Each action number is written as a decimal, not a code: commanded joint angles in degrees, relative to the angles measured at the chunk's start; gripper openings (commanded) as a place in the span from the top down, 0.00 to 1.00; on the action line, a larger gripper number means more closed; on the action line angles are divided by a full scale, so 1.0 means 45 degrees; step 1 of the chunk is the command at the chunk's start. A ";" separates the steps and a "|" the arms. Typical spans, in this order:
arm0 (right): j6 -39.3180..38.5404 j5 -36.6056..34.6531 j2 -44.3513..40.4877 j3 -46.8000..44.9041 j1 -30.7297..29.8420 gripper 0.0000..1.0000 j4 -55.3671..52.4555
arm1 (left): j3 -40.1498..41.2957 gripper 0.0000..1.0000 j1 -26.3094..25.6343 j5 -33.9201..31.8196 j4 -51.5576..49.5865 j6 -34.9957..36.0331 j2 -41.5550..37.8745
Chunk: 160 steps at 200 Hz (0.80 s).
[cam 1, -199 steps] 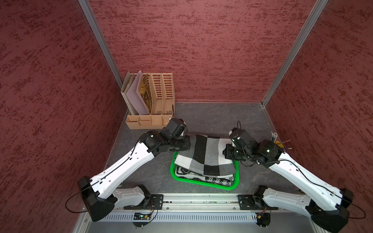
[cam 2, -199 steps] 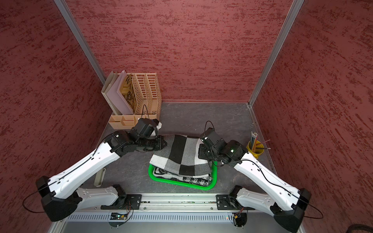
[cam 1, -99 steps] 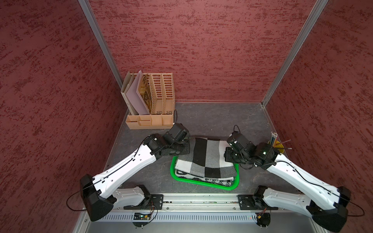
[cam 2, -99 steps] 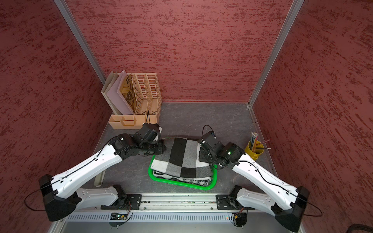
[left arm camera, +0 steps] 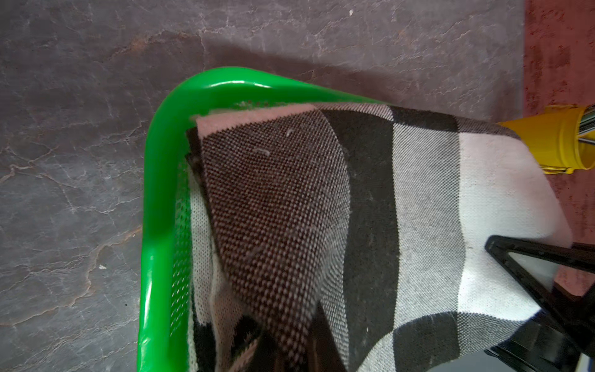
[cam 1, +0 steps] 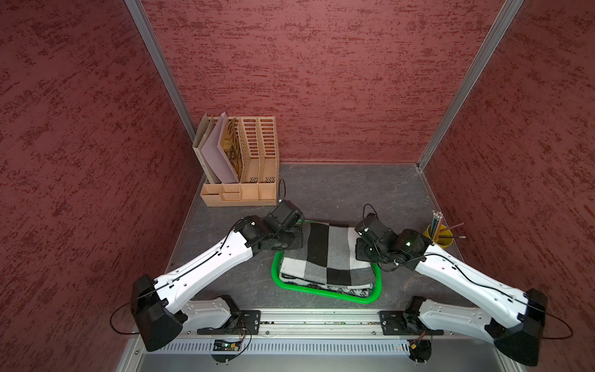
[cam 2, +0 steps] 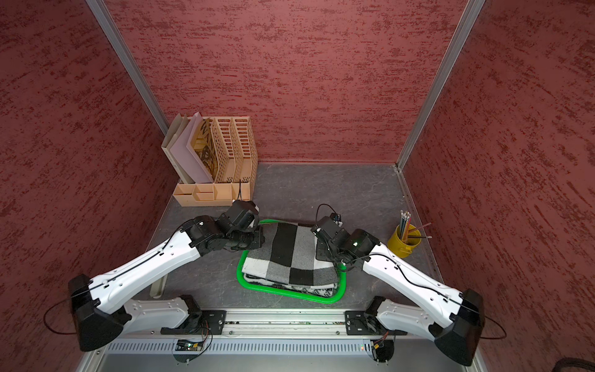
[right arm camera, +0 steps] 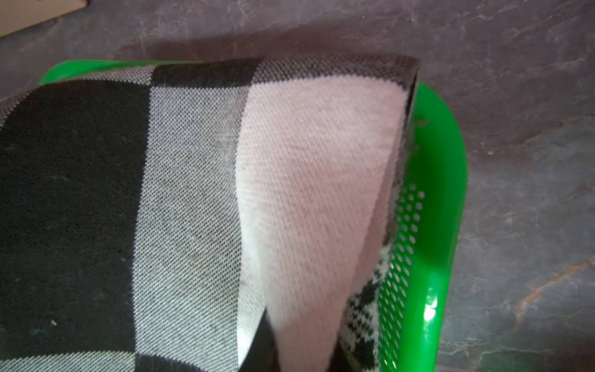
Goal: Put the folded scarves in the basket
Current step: Place the scarf in the basket.
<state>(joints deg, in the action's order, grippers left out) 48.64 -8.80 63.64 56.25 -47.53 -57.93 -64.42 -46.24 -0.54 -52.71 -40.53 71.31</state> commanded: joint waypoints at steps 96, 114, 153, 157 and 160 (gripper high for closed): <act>0.0784 -0.0452 0.0044 -0.1834 -0.0024 1.00 0.1147 | 0.1836 1.00 0.0256 -0.1048 0.1347 -0.0094 0.0989; 0.0906 -0.0449 -0.0187 -0.1898 -0.0024 1.00 0.1040 | 0.1816 1.00 0.0256 -0.1202 0.1269 -0.0105 0.0998; 0.0949 -0.0612 -0.0700 -0.1854 -0.0024 0.76 0.0501 | 0.1641 1.00 0.0139 -0.1519 0.0895 -0.0105 0.0956; 0.0939 -0.0697 -0.0765 -0.1869 -0.0024 0.72 0.0446 | 0.1641 0.99 0.0120 -0.1545 0.0893 -0.0090 0.0941; 0.0915 -0.0737 -0.0821 -0.1889 -0.0027 0.71 0.0363 | 0.1655 0.98 0.0119 -0.1542 0.0907 -0.0076 0.0932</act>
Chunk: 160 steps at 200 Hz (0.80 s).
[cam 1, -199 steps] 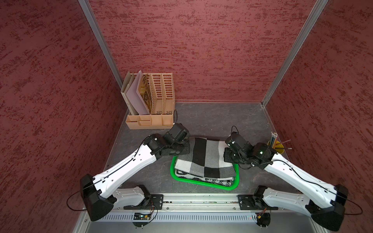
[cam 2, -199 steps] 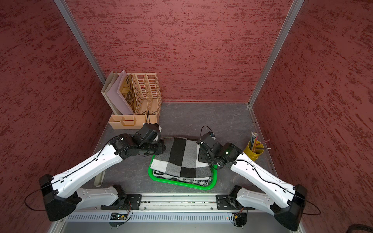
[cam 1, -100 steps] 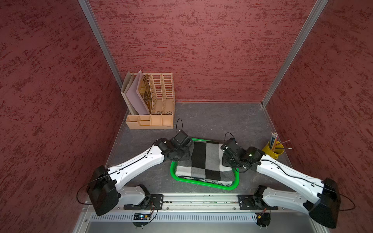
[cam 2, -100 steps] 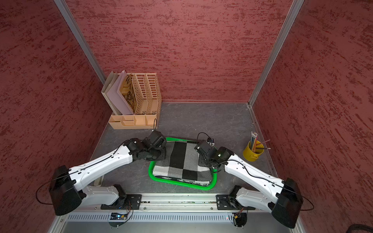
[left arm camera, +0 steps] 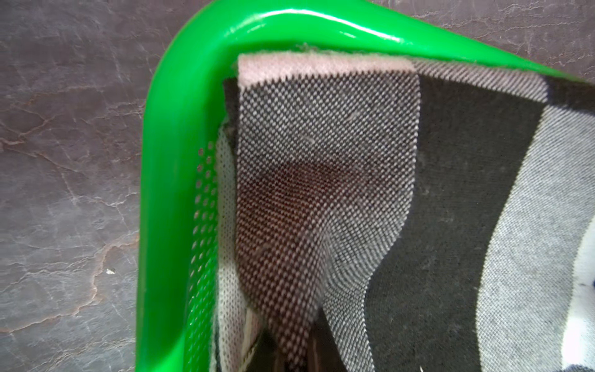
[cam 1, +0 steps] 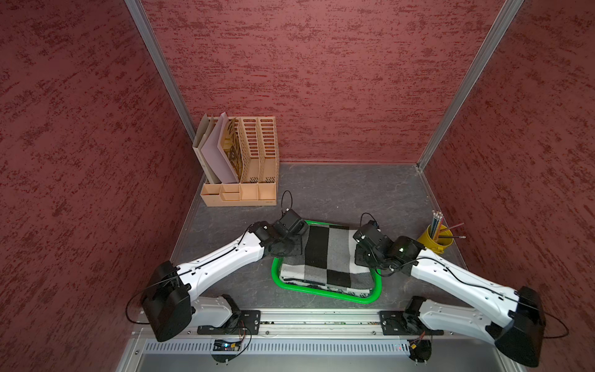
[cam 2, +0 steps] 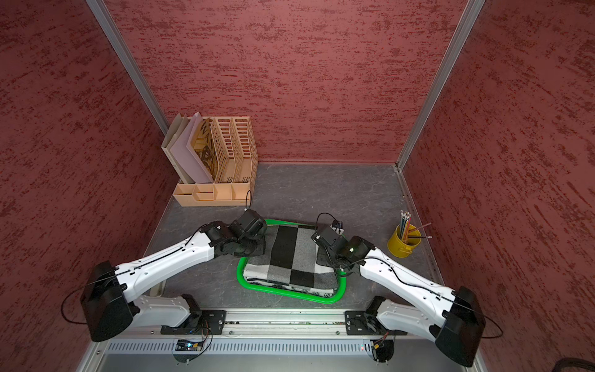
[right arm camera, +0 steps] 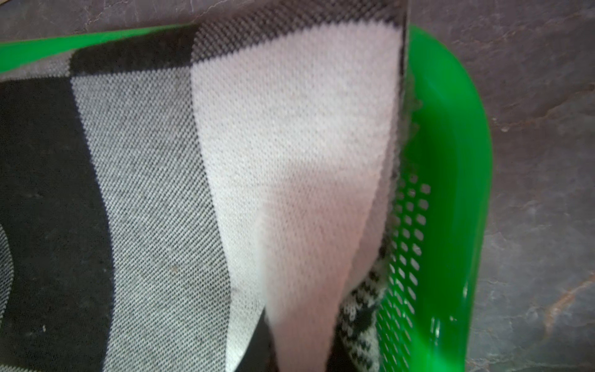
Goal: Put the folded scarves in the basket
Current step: Place the scarf in the basket.
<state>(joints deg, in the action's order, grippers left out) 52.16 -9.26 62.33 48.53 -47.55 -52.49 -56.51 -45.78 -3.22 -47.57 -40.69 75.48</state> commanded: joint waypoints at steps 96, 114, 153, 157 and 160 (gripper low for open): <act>0.0089 -0.1128 -0.0644 -0.0997 -0.0017 0.61 -0.1085 | 0.0151 0.80 -0.0079 -0.1353 -0.0424 0.0003 0.0127; 0.0124 -0.1119 -0.0439 -0.1061 -0.0016 0.67 -0.0886 | 0.0279 0.87 -0.0177 -0.1548 -0.0426 -0.0020 0.0265; 0.0132 -0.0991 -0.0189 -0.1239 -0.0019 0.68 -0.0621 | 0.0566 0.94 -0.0202 -0.1450 -0.0053 -0.0102 0.0727; 0.0145 -0.1000 -0.0176 -0.1243 -0.0003 0.68 -0.0617 | 0.0566 0.94 -0.0215 -0.1530 -0.0086 -0.0116 0.0786; 0.0134 -0.0994 -0.0175 -0.1250 0.0010 0.68 -0.0603 | 0.0566 0.94 -0.0217 -0.1581 -0.0099 -0.0143 0.0812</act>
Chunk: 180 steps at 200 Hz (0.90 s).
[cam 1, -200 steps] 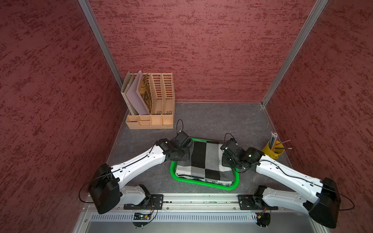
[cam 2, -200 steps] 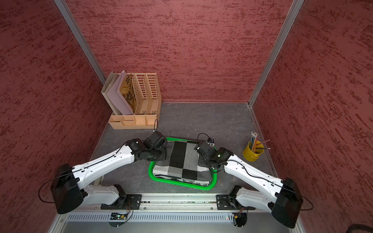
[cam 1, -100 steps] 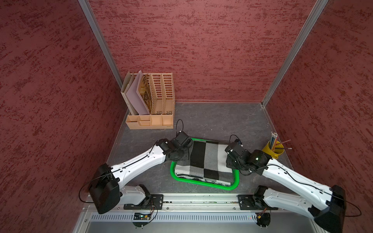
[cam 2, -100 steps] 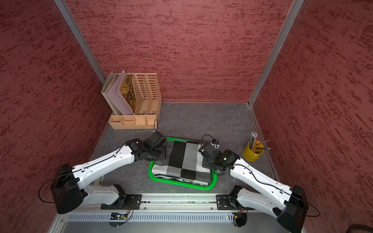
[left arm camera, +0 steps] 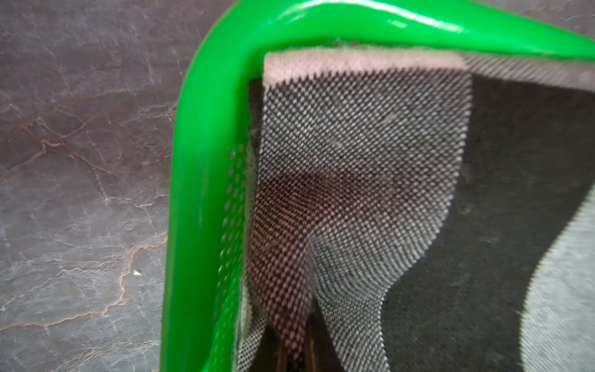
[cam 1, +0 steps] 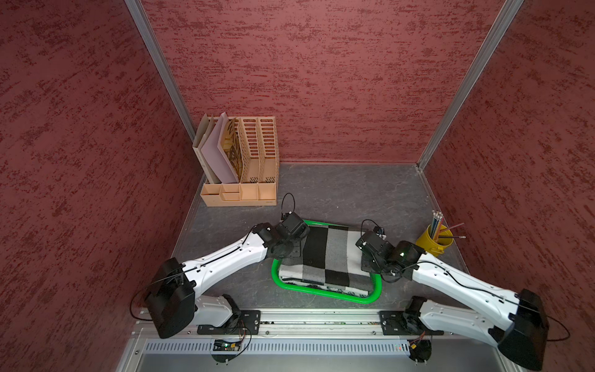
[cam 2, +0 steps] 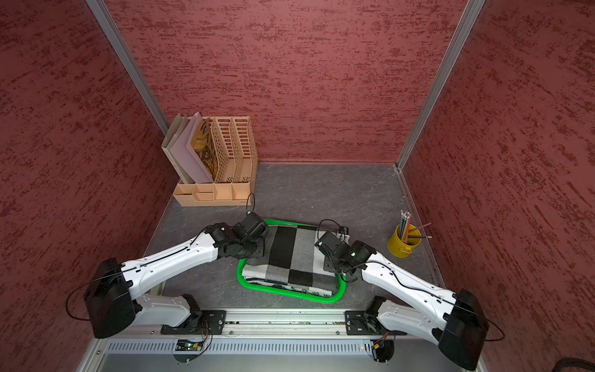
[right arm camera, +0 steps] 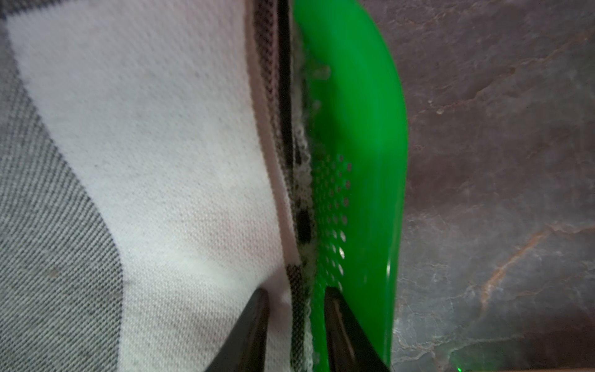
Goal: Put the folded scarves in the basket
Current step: Place the scarf in the basket.
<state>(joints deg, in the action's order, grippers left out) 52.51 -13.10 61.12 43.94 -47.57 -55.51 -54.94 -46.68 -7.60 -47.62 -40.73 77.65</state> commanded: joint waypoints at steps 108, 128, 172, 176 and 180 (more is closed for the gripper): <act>0.0128 -0.0330 0.0030 -0.0156 -0.0011 0.68 -0.0038 | -0.0311 0.76 -0.0175 -0.2228 -0.1271 0.0000 0.0672; 0.0123 -0.0332 -0.0004 -0.0132 0.0006 0.68 -0.0087 | -0.0384 0.70 -0.0175 -0.2261 -0.1182 0.0005 0.0545; 0.0039 -0.0779 -0.0502 0.0533 -0.0008 0.64 -0.0546 | -0.1150 0.46 -0.0066 -0.1978 -0.1126 0.0122 -0.0800; 0.0039 -0.0908 -0.0556 0.0681 0.0004 0.63 -0.0638 | -0.1257 0.44 -0.0012 -0.1875 -0.1109 0.0172 -0.0947; -0.0002 -0.1039 -0.0615 0.0846 0.0010 0.61 -0.0725 | -0.1354 0.43 0.0107 -0.1762 -0.1094 0.0205 -0.1103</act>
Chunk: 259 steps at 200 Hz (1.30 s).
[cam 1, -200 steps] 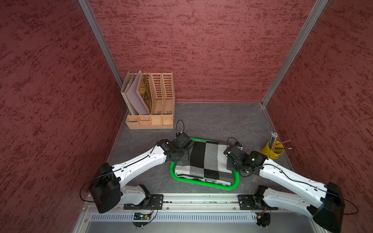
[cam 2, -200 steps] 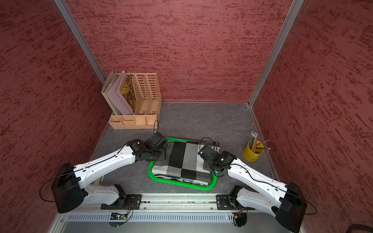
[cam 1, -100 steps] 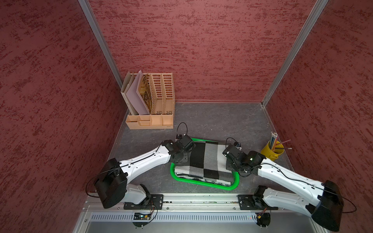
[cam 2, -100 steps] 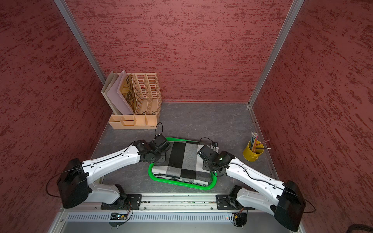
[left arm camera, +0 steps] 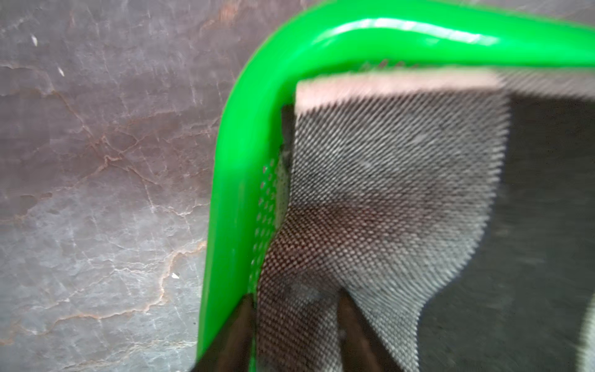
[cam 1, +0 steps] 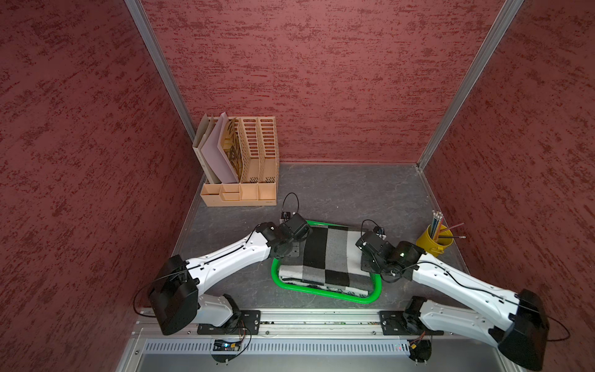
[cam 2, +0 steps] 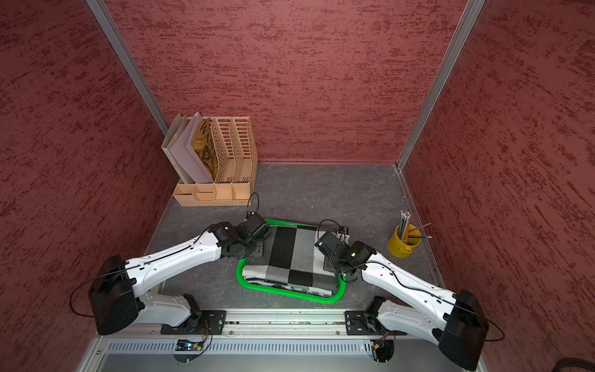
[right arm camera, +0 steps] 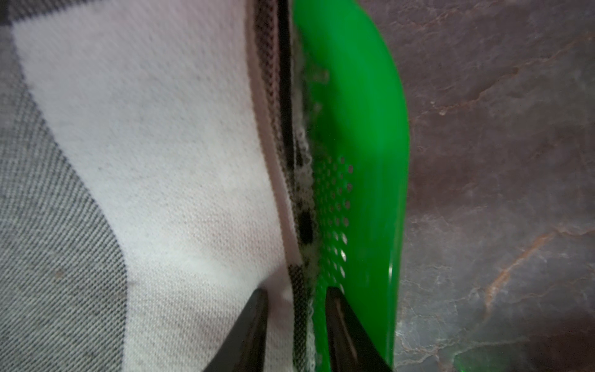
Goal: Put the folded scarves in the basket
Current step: Place the scarf in the basket, then reset both arms
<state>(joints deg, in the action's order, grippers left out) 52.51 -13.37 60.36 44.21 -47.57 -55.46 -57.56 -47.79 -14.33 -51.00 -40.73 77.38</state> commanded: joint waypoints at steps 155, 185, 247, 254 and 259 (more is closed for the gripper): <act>-0.7223 -0.5220 -0.2285 0.2794 0.2690 0.02 0.5430 | 0.0310 0.00 0.6653 -0.0909 0.3125 0.3098 -0.4203; -0.7214 -0.2228 -0.1944 0.1557 0.5886 0.02 0.7310 | 0.3124 0.00 0.8305 0.0666 0.7383 0.4361 -0.4673; -1.0133 -0.1693 -0.0893 -0.2765 0.7914 0.02 1.4977 | 0.6440 0.00 1.0192 0.1240 1.3885 0.6737 -0.3540; -1.0385 -0.1726 -0.0602 -0.3046 0.7999 0.01 1.5470 | 0.6764 0.00 1.0346 0.1336 1.4622 0.7112 -0.3346; -1.0538 -0.1751 -0.0405 -0.3270 0.8047 0.02 1.5913 | 0.7016 0.00 1.0408 0.1273 1.4992 0.7319 -0.3251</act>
<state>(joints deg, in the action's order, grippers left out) 11.42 -22.33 56.03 32.08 -12.86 0.51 -29.47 -3.03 -10.70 0.14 -14.41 60.82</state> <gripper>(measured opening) 0.985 0.996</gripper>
